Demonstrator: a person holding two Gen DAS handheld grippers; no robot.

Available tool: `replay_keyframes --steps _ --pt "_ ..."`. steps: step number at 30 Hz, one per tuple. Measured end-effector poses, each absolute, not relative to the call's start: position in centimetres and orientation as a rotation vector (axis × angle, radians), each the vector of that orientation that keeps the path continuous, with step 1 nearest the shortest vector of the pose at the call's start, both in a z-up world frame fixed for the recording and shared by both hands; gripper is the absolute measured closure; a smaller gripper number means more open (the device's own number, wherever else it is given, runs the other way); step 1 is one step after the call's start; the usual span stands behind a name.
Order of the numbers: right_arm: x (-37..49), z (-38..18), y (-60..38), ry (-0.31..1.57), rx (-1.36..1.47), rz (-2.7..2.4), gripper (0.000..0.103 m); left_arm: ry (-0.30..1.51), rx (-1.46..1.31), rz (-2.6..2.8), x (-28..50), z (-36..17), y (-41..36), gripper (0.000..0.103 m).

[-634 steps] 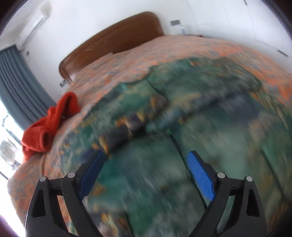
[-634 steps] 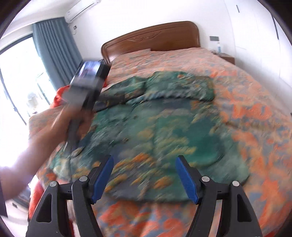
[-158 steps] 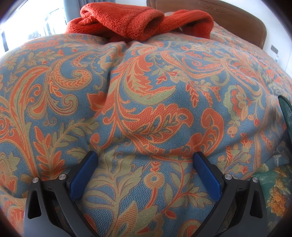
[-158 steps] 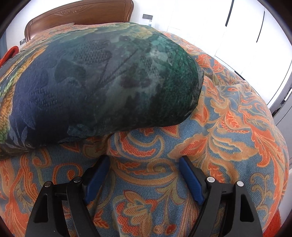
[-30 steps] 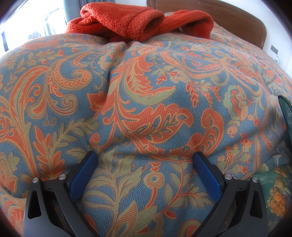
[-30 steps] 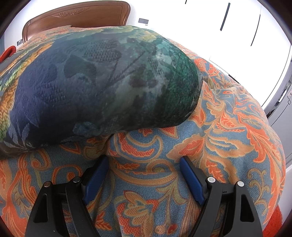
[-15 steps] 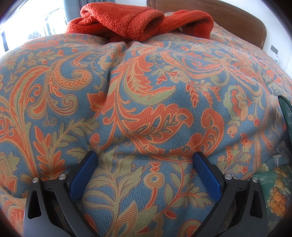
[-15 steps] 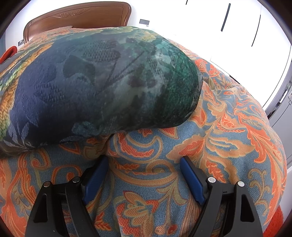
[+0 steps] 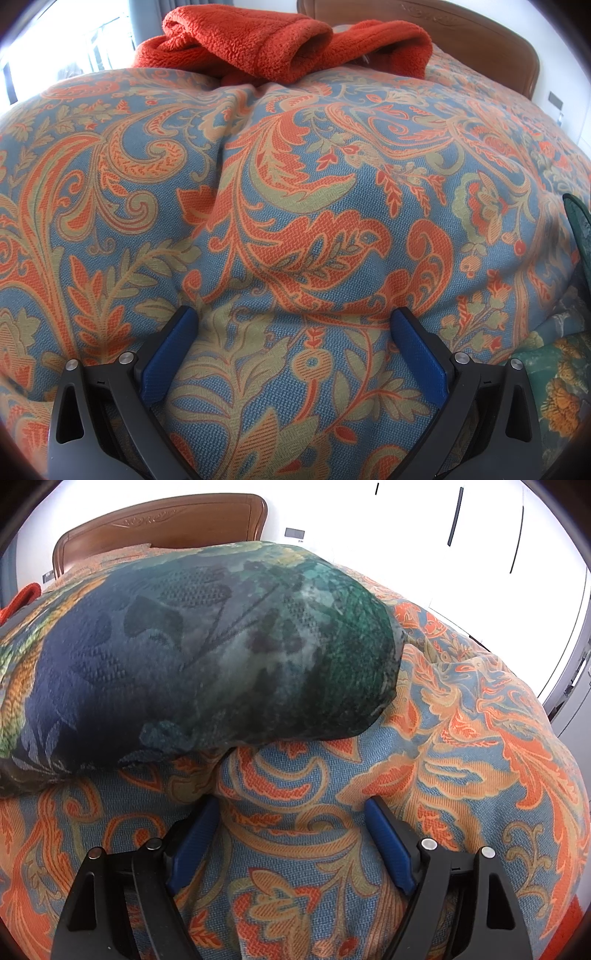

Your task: Fold large clothes

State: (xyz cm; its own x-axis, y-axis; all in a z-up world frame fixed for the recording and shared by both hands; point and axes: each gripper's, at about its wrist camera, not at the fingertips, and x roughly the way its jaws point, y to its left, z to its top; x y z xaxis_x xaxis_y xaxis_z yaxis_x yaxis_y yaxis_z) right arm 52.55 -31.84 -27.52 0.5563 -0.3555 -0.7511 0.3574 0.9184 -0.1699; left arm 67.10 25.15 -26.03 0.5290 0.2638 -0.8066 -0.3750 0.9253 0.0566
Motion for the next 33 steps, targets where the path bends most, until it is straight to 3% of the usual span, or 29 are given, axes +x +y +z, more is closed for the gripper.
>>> replay_keyframes --steps 25,33 --pt "47.1 -28.2 -35.5 0.760 0.069 -0.276 0.020 0.919 -0.139 0.384 66.6 -25.7 25.3 0.000" --pt "45.4 -28.4 -36.9 0.751 0.093 -0.244 0.020 1.001 -0.208 0.342 65.8 -23.9 25.6 0.001"
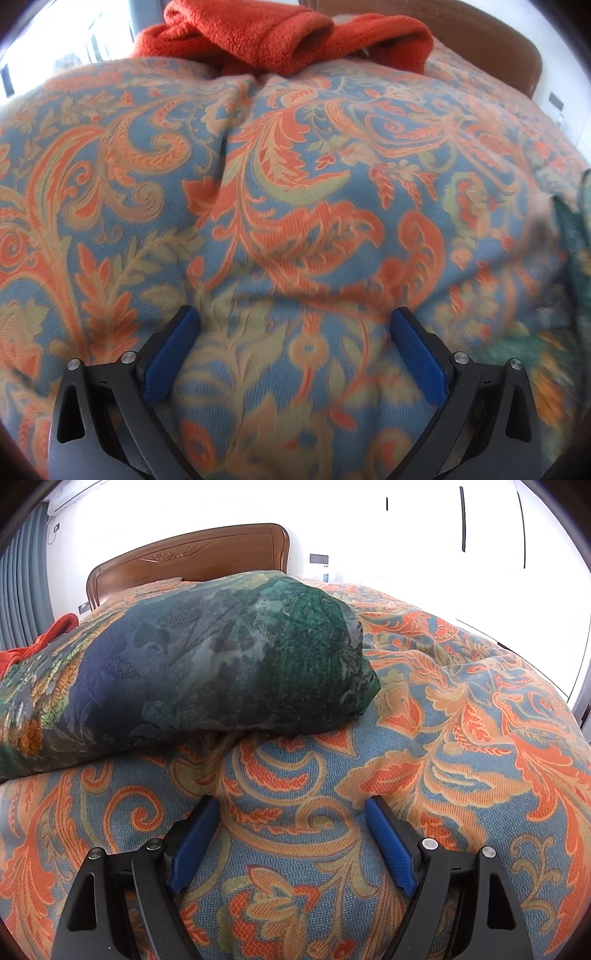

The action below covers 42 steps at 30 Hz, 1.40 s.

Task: Fold large clothes
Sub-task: 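Grasp the green jacket bundle with the right tool and lift it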

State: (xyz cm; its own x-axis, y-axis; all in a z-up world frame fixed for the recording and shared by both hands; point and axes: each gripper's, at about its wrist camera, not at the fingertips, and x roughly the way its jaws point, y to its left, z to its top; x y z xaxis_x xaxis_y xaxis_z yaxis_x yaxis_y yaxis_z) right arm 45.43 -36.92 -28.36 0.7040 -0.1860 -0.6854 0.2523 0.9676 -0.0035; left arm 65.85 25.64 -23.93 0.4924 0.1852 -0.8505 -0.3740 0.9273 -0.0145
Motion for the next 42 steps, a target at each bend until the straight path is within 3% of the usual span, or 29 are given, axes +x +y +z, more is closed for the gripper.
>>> replay_keyframes --steps 4,10,18,29,33,38,42 --pt "44.8 -28.1 -37.6 0.753 0.102 -0.232 0.020 0.946 -0.331 0.286 62.4 -20.8 25.9 0.001" --pt "44.0 -27.8 -38.7 0.756 0.125 -0.200 0.020 0.836 -0.261 0.183 55.0 -14.7 21.3 0.001" --pt "41.8 -22.7 -43.2 0.685 0.537 -0.017 0.020 0.768 -0.043 -0.164 51.0 -9.9 4.8 0.000" --pt "41.1 -23.1 -48.9 0.641 1.043 0.128 0.020 0.819 0.127 -0.223 54.0 -13.4 -8.0 0.001" --pt "41.7 -23.7 -49.0 0.646 1.068 0.123 0.019 0.776 0.189 -0.226 52.2 -13.8 -10.5 0.001" --pt "44.3 -24.6 -48.6 0.668 1.119 0.049 0.013 0.731 0.240 -0.388 50.2 -14.2 -13.9 0.001" --pt "47.0 -25.6 -48.0 0.675 1.173 -0.001 0.006 0.871 0.311 -0.512 51.0 -17.1 -16.4 0.000"
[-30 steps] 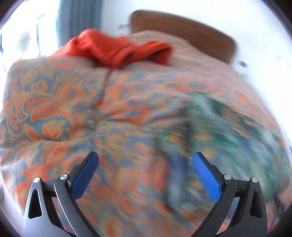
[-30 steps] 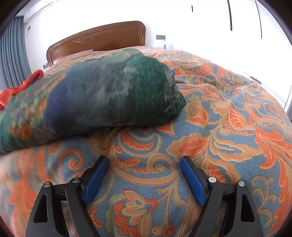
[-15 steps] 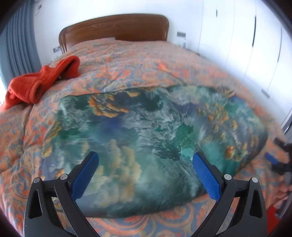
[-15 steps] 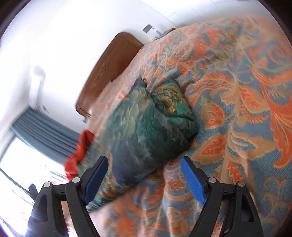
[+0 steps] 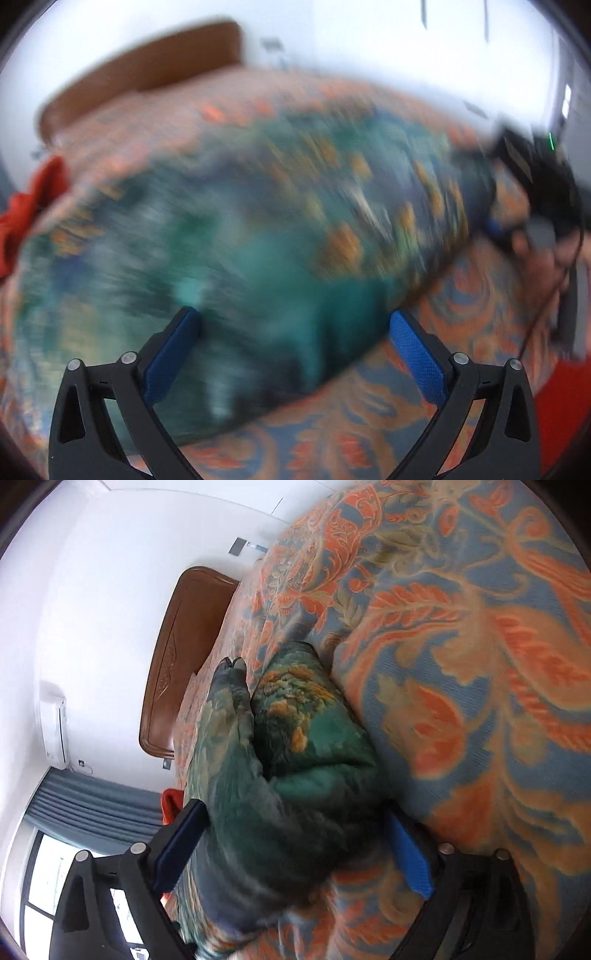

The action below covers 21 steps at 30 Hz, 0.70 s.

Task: Fold large clothes
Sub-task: 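Grasp the green jacket bundle with the right tool and lift it, then grasp the bundle with the left tool while the right tool keeps holding it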

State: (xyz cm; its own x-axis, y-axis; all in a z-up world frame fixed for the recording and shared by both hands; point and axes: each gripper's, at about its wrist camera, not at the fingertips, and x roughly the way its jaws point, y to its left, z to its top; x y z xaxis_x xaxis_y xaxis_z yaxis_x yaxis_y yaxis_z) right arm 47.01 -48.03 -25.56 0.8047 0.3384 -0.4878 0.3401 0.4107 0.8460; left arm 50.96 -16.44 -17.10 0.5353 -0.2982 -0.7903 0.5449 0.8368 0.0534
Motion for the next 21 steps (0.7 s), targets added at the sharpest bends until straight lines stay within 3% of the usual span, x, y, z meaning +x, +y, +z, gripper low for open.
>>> replay_keyframes --steps 2,3,6,12,21 --pt "48.0 -25.2 -47.5 0.667 1.145 -0.009 0.012 0.866 0.370 -0.503 50.9 -17.6 -16.7 0.001" --pt "48.4 -24.8 -47.2 0.673 1.100 -0.022 0.035 0.874 0.345 -0.515 50.9 -16.9 -16.1 0.001" --pt "47.9 -22.6 -46.0 0.658 0.959 -0.026 0.058 0.900 0.149 -0.597 51.4 -12.9 -13.4 0.001" --pt "45.1 -14.8 -40.9 0.522 0.570 0.011 0.060 0.857 0.058 -0.712 54.0 -3.5 -12.5 0.001" --pt "42.8 -7.2 -28.3 0.380 0.104 0.125 0.060 0.956 0.123 -0.828 56.1 1.5 -17.5 0.001"
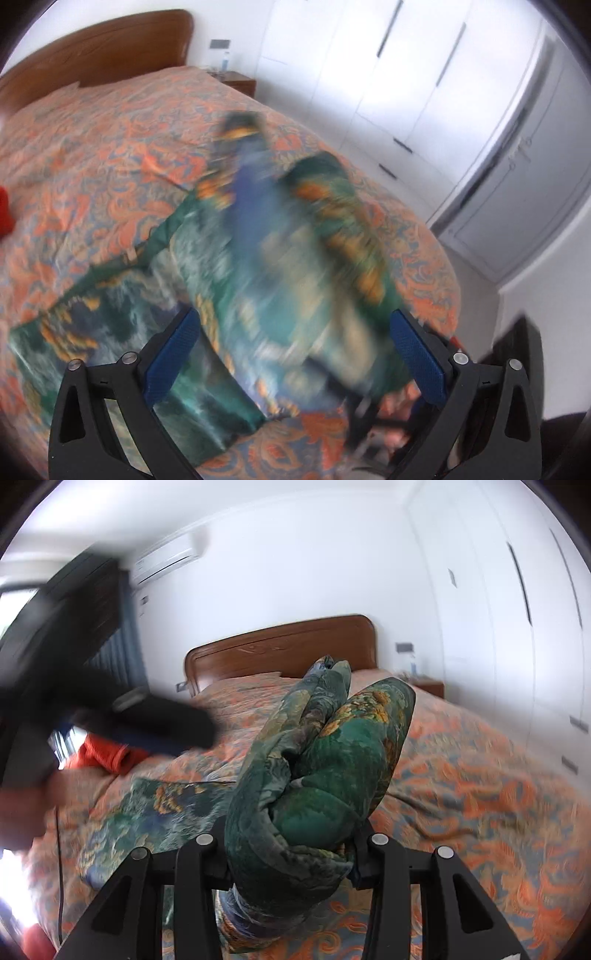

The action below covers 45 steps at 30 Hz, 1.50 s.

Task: Fold large clothes
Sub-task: 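Grasp the bundle with the left tool while the right tool keeps holding it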

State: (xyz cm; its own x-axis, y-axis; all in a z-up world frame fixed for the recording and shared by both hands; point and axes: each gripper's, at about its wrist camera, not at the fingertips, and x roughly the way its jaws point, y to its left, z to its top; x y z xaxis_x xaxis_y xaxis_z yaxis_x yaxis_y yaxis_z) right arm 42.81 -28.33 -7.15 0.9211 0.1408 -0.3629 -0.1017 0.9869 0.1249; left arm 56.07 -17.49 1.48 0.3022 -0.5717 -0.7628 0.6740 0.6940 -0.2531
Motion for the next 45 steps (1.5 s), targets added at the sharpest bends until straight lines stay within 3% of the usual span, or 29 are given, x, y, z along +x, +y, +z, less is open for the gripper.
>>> replay_keyframes --steps 9,10,11,12,14,16,18,22,26,29,36,41,45 --pt "40.8 -7.4 -17.9 0.290 -0.315 0.194 0.060 1.005 0.302 -0.640 55.9 0.7 -16.9 0.001" --pt "40.6 -7.5 -17.1 0.279 -0.356 0.201 0.060 1.002 0.309 -0.613 55.9 0.3 -16.6 0.010" --pt "40.6 -7.7 -16.4 0.269 -0.391 0.209 0.060 1.001 0.305 -0.581 56.0 -0.3 -16.1 0.046" --pt "40.5 -7.8 -15.8 0.264 -0.417 0.221 0.060 1.010 0.297 -0.556 56.2 -0.8 -15.5 0.063" --pt "40.3 -7.8 -15.8 0.269 -0.424 0.232 0.059 1.025 0.246 -0.573 56.8 -1.3 -14.1 0.074" --pt "40.3 -7.3 -17.0 0.317 -0.345 0.274 0.038 1.007 0.246 -0.548 57.1 -1.3 -12.5 0.076" --pt "39.8 -6.8 -18.7 0.353 -0.236 0.346 0.024 1.001 0.214 -0.534 57.7 -0.9 -9.8 0.076" --pt "39.0 -5.4 -24.7 0.443 0.050 0.441 0.024 0.999 0.135 -0.477 59.0 -0.5 -4.2 0.076" --pt "41.6 -5.9 -28.3 0.526 0.103 0.332 0.026 1.004 0.051 -0.400 59.7 -2.2 2.2 0.076" --pt "43.9 -5.8 -28.7 0.575 0.148 0.335 0.037 1.030 -0.019 -0.344 60.0 -4.4 6.2 0.075" --pt "50.1 -8.1 -19.2 0.678 0.067 0.499 0.052 1.067 -0.152 -0.277 59.9 -9.7 12.1 0.074" --pt "52.7 -11.5 -12.4 0.705 -0.062 0.567 0.052 1.080 -0.194 -0.247 60.0 -12.4 14.3 0.069" --pt "55.2 -16.6 -10.6 0.840 -0.068 0.568 0.052 1.134 -0.368 -0.249 60.9 -16.8 16.8 0.064"
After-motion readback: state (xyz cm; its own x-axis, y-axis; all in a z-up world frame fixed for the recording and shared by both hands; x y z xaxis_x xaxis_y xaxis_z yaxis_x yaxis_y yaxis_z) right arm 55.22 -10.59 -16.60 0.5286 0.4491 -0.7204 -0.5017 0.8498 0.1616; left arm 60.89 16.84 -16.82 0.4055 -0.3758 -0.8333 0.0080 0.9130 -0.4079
